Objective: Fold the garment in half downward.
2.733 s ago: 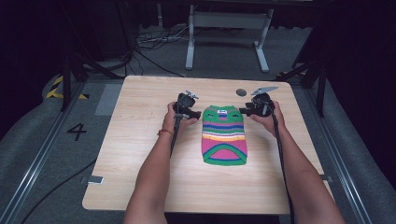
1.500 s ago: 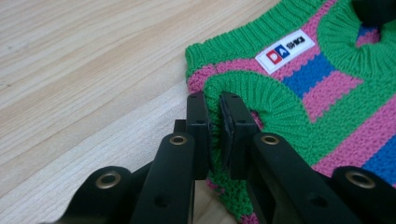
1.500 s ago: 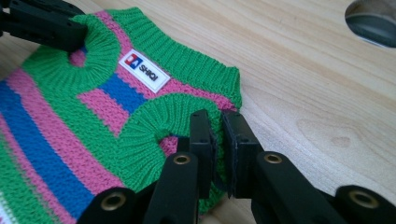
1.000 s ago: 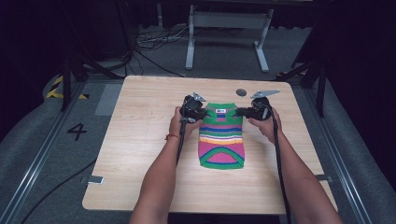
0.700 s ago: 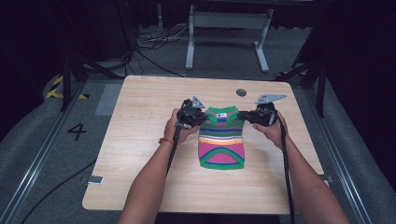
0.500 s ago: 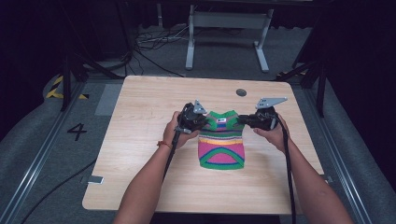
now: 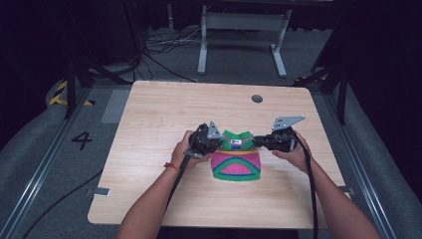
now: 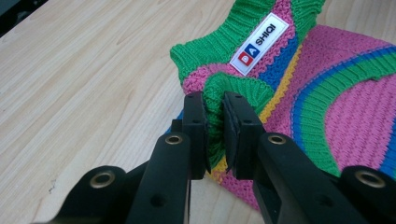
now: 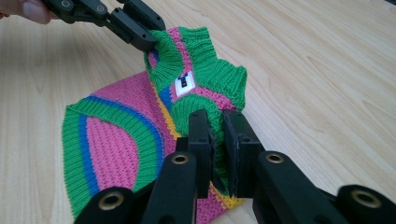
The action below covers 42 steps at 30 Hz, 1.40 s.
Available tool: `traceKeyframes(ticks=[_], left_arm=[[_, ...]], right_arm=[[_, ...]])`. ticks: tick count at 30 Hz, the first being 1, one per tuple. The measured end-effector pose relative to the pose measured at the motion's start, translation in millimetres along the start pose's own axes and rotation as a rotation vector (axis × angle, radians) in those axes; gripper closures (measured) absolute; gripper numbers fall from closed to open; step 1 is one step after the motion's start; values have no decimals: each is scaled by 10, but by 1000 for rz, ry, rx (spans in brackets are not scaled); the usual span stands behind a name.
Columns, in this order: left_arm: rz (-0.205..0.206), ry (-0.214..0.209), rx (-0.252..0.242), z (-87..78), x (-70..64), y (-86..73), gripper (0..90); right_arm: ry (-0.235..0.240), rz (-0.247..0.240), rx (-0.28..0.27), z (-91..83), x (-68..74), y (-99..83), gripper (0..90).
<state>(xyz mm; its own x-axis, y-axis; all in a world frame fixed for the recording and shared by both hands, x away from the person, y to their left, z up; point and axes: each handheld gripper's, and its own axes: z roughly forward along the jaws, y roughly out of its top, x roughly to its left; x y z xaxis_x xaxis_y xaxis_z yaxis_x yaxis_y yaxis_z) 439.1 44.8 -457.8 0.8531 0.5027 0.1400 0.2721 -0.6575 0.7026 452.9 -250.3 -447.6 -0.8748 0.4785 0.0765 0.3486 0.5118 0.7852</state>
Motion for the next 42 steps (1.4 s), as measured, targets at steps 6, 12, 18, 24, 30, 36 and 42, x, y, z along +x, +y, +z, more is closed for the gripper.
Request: traceKeyframes(ticks=[6, 12, 18, 24, 30, 36, 42], left_arm=[[32, 12, -4, -42, -81, -55, 813], [63, 3, -7, -82, -179, -108, 806], [101, -1, 15, -83, -233, -162, 796], [120, -16, 14, -100, -294, -215, 800], [124, -32, 1, -120, -335, -263, 792], [123, -43, 10, -144, -342, -321, 775], [98, -56, -15, -193, -337, -335, 729]], right_arm=[[4, -22, 12, -29, 62, -49, 823], [25, -42, 43, -70, 151, -175, 816], [24, -45, 55, -97, 163, -244, 812], [39, -66, 71, -104, 234, -293, 804], [54, -87, 91, -119, 294, -296, 798], [46, -97, 97, -126, 328, -309, 774], [29, -86, 73, -142, 344, -300, 679]])
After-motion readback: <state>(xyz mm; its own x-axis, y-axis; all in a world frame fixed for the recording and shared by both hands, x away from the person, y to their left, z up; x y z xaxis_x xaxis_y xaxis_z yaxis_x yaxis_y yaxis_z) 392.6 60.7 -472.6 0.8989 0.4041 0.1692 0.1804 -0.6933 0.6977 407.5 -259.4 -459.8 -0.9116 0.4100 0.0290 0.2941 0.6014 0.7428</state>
